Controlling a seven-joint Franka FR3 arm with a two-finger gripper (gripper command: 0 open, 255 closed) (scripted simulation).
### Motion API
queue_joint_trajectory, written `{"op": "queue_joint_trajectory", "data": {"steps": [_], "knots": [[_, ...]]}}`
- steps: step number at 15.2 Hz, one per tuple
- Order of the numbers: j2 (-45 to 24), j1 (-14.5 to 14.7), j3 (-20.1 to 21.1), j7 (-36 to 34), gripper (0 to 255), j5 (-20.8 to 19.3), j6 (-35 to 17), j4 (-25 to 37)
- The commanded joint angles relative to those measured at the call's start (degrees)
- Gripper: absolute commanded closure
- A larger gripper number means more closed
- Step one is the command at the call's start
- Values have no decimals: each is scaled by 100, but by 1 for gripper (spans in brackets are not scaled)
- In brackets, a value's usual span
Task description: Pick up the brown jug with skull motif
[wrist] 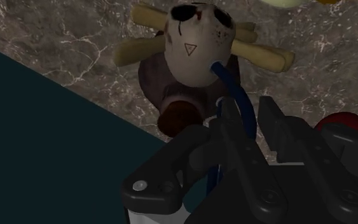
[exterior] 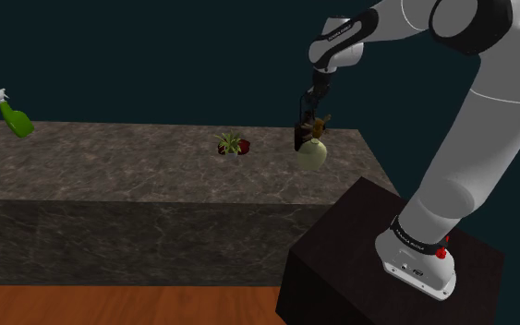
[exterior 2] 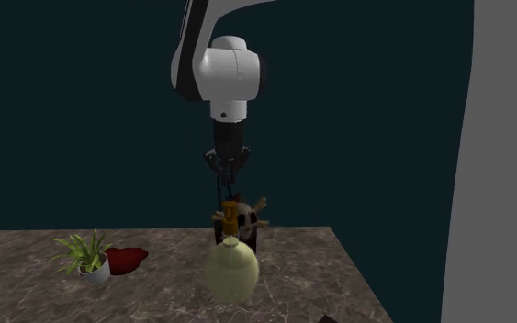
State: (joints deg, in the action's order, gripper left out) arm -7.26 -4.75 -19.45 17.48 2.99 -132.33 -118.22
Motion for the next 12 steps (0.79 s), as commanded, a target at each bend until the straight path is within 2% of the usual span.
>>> {"op": "queue_joint_trajectory", "data": {"steps": [1,10,12], "knots": [[83,11,-3,-31,255,-38,133,71],[358,32,-14,-119,255,-170,784,465],[362,32,-14,-120,255,-172,795,472]]}}
